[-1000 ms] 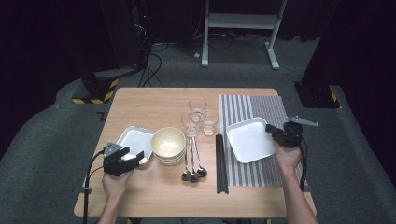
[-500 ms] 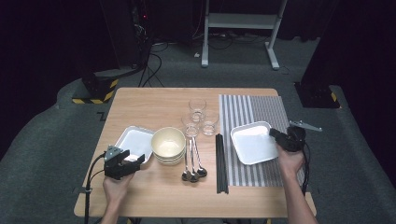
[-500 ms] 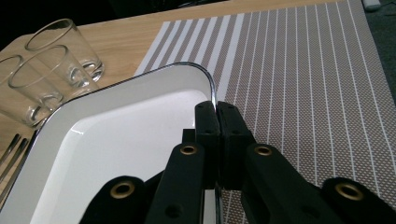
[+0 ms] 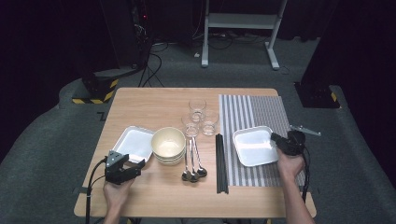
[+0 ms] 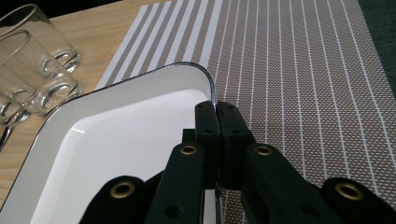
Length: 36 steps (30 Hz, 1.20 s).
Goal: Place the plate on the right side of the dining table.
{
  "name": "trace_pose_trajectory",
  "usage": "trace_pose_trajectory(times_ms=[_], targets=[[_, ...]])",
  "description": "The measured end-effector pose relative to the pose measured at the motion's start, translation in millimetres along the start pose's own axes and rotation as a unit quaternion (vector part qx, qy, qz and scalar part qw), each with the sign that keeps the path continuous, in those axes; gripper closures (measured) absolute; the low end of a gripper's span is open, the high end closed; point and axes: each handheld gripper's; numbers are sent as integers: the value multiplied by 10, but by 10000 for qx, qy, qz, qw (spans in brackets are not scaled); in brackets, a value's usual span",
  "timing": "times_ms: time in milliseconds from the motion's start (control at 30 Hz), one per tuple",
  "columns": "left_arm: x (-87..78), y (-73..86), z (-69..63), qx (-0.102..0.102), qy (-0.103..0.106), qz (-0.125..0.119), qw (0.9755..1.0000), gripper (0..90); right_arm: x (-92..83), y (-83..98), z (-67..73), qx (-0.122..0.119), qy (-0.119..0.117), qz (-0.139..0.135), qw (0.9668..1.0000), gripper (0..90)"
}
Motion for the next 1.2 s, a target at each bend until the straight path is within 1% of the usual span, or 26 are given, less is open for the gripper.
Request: trace_pose_trajectory(times_ms=[67,100,200,333,433,567,667,733,867,1000,1100,1200], targets=[[-10,18,5,4,-29,-7,10000,240,4,12,2,-34,47,-59,10000,884],[-13,30,8,-29,-12,-20,10000,242,11,17,1,-23,52,-62,10000,884],[-31,64,8,-2,-39,-30,10000,250,48,30,3,-5,106,-42,9999,884],[-47,102,23,-35,-67,-36,10000,251,107,45,-12,121,131,0,9998,884],[-58,121,29,-35,-102,-46,9999,249,144,53,-19,156,183,4,9997,884],[-51,145,30,-5,-145,-12,9999,247,187,69,-26,206,252,52,9995,884],[-33,172,32,-39,-129,32,9999,246,220,80,-33,234,264,80,9993,883],[-22,191,28,-12,-157,59,9999,246,252,85,-34,209,313,102,9992,884],[-23,198,24,8,-186,94,9998,244,310,104,-62,277,393,191,9987,883],[-18,197,25,-17,-220,95,9997,241,337,120,-82,357,384,214,9984,883],[-16,196,26,-37,-239,100,9997,238,355,127,-91,358,382,235,9984,881],[-15,196,25,-40,-250,101,9996,237,367,135,-87,304,417,310,9982,879]])
Point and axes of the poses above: each handheld gripper's, and its own axes: x roughly forward along the jaws, y roughly out of its underside, z roughly to its left, and after that the axes turned 12 degrees about -x, right-handed
